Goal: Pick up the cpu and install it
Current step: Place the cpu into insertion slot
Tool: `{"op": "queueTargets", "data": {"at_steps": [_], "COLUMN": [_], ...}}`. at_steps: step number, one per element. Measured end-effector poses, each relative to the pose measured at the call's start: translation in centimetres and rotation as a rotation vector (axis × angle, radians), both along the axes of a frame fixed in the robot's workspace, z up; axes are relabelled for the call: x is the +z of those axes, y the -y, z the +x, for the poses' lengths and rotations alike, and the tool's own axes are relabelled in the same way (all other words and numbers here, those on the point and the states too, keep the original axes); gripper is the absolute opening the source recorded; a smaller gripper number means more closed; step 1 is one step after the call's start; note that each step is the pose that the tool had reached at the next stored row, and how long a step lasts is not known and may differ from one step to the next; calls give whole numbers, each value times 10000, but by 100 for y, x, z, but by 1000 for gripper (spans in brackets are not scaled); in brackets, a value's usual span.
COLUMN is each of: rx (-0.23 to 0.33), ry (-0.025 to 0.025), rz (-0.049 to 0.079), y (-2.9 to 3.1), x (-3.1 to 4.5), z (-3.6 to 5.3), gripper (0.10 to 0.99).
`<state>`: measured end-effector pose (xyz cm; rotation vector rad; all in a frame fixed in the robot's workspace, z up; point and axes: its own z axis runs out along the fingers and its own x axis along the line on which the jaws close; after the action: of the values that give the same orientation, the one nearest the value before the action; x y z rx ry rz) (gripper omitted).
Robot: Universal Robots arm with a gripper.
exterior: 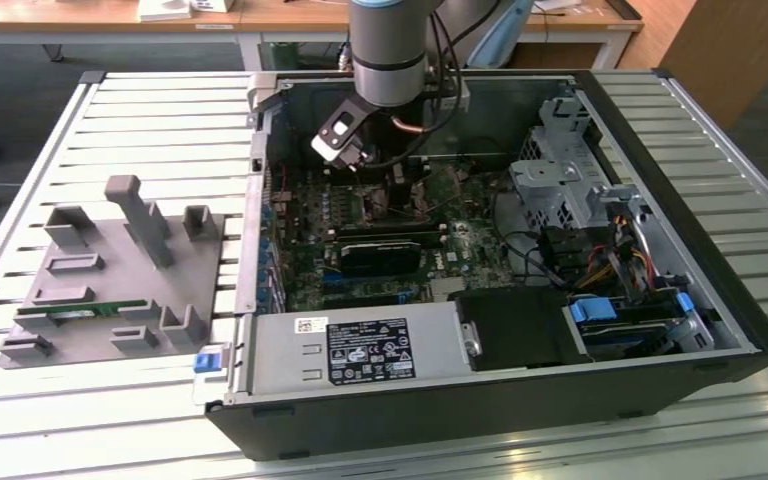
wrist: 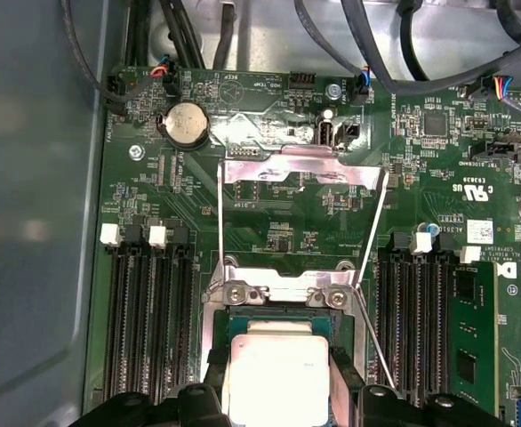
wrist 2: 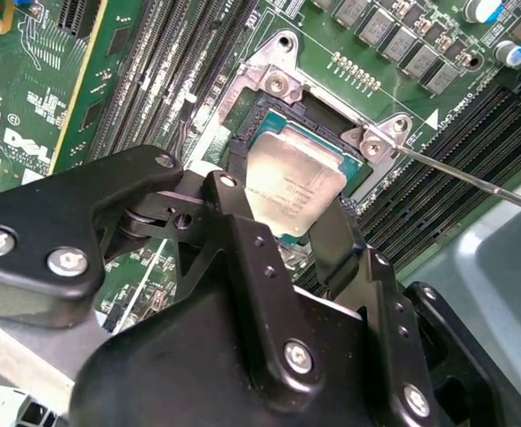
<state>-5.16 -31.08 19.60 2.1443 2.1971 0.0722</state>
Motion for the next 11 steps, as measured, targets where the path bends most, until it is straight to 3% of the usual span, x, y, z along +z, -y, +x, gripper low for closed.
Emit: {"op": "queueTargets", "data": {"at_steps": [11], "rx": [-9], "ry": [3], "rz": [5], "y": [-1], "x": [-21], "z": [-1], "gripper": [529]}}
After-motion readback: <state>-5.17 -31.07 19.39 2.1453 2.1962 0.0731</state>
